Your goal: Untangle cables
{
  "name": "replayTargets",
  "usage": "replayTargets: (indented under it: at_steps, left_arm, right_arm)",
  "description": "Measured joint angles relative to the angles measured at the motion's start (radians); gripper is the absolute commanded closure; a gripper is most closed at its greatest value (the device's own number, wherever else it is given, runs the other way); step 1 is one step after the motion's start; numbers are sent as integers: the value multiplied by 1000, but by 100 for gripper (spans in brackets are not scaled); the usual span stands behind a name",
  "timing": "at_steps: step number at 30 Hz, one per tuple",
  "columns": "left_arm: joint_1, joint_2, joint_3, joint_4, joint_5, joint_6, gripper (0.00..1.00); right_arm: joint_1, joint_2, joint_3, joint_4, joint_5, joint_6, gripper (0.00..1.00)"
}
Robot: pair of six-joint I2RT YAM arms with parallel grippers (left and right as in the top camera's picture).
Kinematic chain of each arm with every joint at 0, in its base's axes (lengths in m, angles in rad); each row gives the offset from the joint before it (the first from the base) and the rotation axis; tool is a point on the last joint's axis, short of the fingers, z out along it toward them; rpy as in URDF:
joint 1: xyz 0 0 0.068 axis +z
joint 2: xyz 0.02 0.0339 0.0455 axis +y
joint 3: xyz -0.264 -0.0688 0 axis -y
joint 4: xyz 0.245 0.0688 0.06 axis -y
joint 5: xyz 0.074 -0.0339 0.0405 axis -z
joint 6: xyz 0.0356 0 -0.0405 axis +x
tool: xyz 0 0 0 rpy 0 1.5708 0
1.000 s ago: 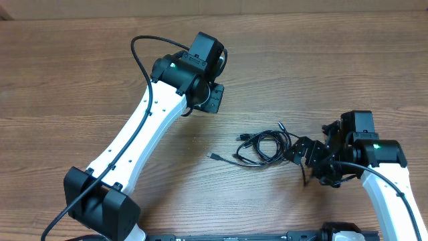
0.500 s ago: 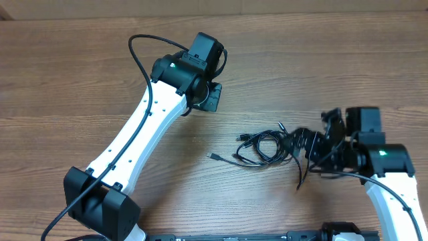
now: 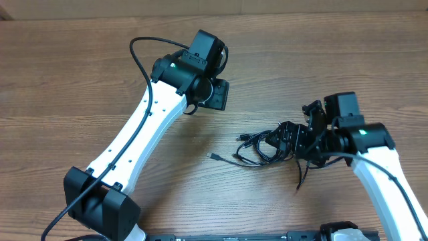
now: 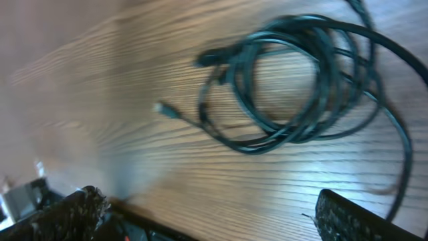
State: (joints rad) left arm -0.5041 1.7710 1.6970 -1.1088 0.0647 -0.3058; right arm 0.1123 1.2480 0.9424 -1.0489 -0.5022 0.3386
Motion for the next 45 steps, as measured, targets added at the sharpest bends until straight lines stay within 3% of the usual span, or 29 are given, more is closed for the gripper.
replayTargets:
  at_steps: [6,12,22,28,36,40,43,45]
  left_arm:
    - [0,0,0,-21,3,-7,28]
    - [0,0,0,-43,3,-6,26]
    - [0,0,0,-81,3,-7,29]
    - [0,0,0,-81,3,-7,29]
    - [0,0,0,-81,3,-7,32]
    - [0,0,0,-81,7,-8,32]
    - [0,0,0,-82,16,-8,29]
    - [0,0,0,-83,33,-9,20]
  right_arm:
    - [0,154,0,3,69,101,0]
    - [1,269,0,-8,84,158,0]
    - [0,293,-82,146,95,317,4]
    - [1,294,-158,244,115,423,25]
    - [1,294,-161,280,252,491,78]
    - [1,294,-162,304,282,505,96]
    - [2,294,-163,316,298,501,96]
    - [2,294,-163,326,308,501,96]
